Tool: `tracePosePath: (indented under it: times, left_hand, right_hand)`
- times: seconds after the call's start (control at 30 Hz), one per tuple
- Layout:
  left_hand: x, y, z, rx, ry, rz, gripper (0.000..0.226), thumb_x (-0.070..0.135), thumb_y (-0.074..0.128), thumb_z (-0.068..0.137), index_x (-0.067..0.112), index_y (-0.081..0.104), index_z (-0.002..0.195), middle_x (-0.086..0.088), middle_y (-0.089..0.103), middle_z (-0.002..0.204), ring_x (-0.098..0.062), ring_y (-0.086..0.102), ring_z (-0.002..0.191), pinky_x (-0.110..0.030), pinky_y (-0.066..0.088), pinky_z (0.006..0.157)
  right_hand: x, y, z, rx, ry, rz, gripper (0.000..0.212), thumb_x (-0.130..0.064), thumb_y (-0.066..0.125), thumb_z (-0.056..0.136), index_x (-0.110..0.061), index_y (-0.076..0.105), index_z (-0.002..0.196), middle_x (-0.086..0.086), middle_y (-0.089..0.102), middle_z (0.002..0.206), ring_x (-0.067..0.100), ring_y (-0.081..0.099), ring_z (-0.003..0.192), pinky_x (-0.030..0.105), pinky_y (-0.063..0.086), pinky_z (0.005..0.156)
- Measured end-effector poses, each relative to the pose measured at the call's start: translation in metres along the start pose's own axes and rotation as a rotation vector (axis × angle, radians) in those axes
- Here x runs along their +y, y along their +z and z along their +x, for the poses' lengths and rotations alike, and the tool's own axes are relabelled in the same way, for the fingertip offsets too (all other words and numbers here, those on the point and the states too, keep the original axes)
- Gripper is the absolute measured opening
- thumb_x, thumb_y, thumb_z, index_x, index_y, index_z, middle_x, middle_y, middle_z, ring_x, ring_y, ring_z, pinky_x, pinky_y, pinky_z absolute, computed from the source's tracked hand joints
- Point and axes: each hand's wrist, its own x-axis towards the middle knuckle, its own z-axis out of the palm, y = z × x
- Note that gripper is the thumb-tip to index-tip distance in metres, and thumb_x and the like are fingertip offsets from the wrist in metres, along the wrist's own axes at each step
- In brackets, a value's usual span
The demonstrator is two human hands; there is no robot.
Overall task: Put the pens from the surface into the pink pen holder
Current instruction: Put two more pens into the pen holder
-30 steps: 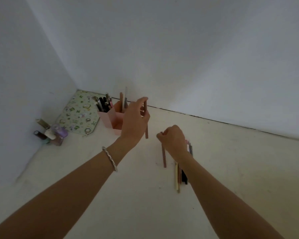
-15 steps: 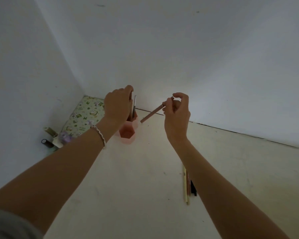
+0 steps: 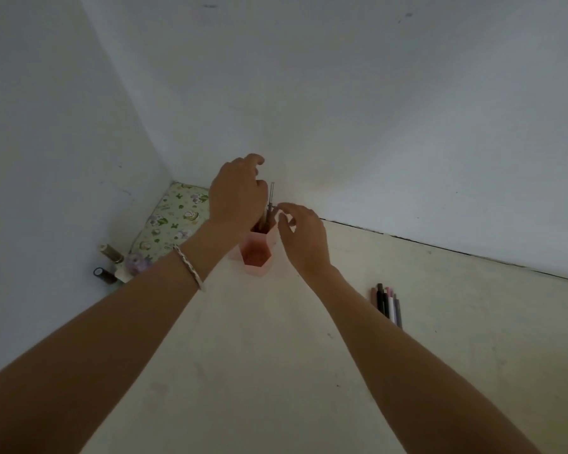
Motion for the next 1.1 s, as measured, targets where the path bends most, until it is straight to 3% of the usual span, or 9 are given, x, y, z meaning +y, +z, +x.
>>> tracePosePath:
  times: [0.13, 0.27, 0.4, 0.53, 0.7, 0.8, 0.97, 1.1]
  left_hand:
    - [0.031, 0.024, -0.029, -0.077, 0.051, -0.015, 0.022, 0.011, 0.054, 0.089, 0.017, 0.056, 0.111, -0.001, 0.064, 0.096, -0.018, 0.059, 0.089, -0.034, 0.052, 0.075]
    - [0.06, 0.061, -0.071, -0.307, 0.016, -0.029, 0.016, 0.005, 0.051, 0.089, 0.018, 0.06, 0.093, 0.001, 0.066, 0.092, -0.017, 0.063, 0.085, -0.033, 0.053, 0.077]
    - [0.092, 0.106, -0.123, -0.619, -0.199, -0.083, 0.015, 0.017, 0.058, 0.086, 0.015, 0.062, 0.1, -0.001, 0.067, 0.099, -0.02, 0.065, 0.09, -0.032, 0.055, 0.08]
    - [0.11, 0.137, -0.166, -0.783, -0.264, -0.003, 0.025, 0.025, 0.056, 0.09, 0.012, 0.055, 0.111, -0.006, 0.062, 0.11, -0.023, 0.062, 0.099, -0.034, 0.053, 0.084]
    - [0.115, 0.151, -0.191, -0.753, -0.259, 0.143, 0.028, 0.03, 0.06, 0.091, 0.012, 0.053, 0.112, -0.005, 0.063, 0.109, -0.022, 0.064, 0.098, -0.031, 0.049, 0.076]
    - [0.116, 0.154, -0.195, -0.688, -0.222, 0.193, 0.02, 0.025, 0.058, 0.091, 0.012, 0.056, 0.107, -0.004, 0.064, 0.108, -0.022, 0.065, 0.096, -0.029, 0.046, 0.072]
    - [0.104, 0.141, -0.172, -0.567, -0.258, 0.126, 0.021, 0.023, 0.057, 0.091, 0.009, 0.055, 0.106, -0.008, 0.064, 0.104, -0.025, 0.064, 0.092, -0.031, 0.047, 0.072]
    - [0.097, 0.119, -0.141, -0.376, -0.272, 0.003, 0.021, 0.023, 0.06, 0.088, 0.012, 0.053, 0.105, -0.005, 0.064, 0.095, -0.021, 0.056, 0.076, -0.031, 0.041, 0.063]
  right_hand:
    - [0.013, -0.032, -0.006, 0.153, 0.105, 0.097, 0.032, 0.0, 0.05, 0.09, -0.012, 0.062, 0.117, 0.001, 0.069, 0.101, 0.016, 0.062, 0.089, 0.028, 0.051, 0.08]
    - [0.035, -0.07, -0.01, 0.216, 0.173, 0.118, 0.032, 0.003, 0.045, 0.089, -0.01, 0.066, 0.11, 0.001, 0.07, 0.091, 0.015, 0.061, 0.077, 0.025, 0.048, 0.072]
    - [0.065, -0.103, -0.029, 0.247, 0.24, 0.128, 0.03, -0.001, 0.045, 0.09, -0.016, 0.066, 0.105, -0.002, 0.069, 0.08, 0.003, 0.048, 0.051, 0.022, 0.043, 0.058]
    - [0.087, -0.125, -0.05, 0.235, 0.31, 0.155, 0.029, -0.002, 0.045, 0.09, -0.017, 0.066, 0.103, -0.002, 0.068, 0.078, 0.004, 0.043, 0.045, 0.024, 0.042, 0.054]
    - [0.106, -0.149, -0.067, 0.192, 0.333, 0.083, 0.029, 0.0, 0.046, 0.088, -0.015, 0.068, 0.1, 0.003, 0.069, 0.08, 0.018, 0.061, 0.066, 0.027, 0.051, 0.063]
    - [0.117, -0.159, -0.073, 0.169, 0.346, 0.072, 0.028, 0.001, 0.047, 0.087, -0.012, 0.068, 0.099, 0.004, 0.07, 0.082, 0.022, 0.064, 0.068, 0.029, 0.052, 0.065]
    - [0.12, -0.159, -0.078, -0.014, 0.385, -0.039, 0.023, -0.005, 0.051, 0.086, -0.016, 0.069, 0.094, -0.005, 0.067, 0.083, 0.002, 0.057, 0.058, 0.008, 0.042, 0.054]
    - [0.115, -0.137, -0.088, -0.291, 0.383, -0.263, 0.012, -0.017, 0.057, 0.081, -0.011, 0.068, 0.08, 0.0, 0.066, 0.086, 0.018, 0.062, 0.08, 0.03, 0.053, 0.072]
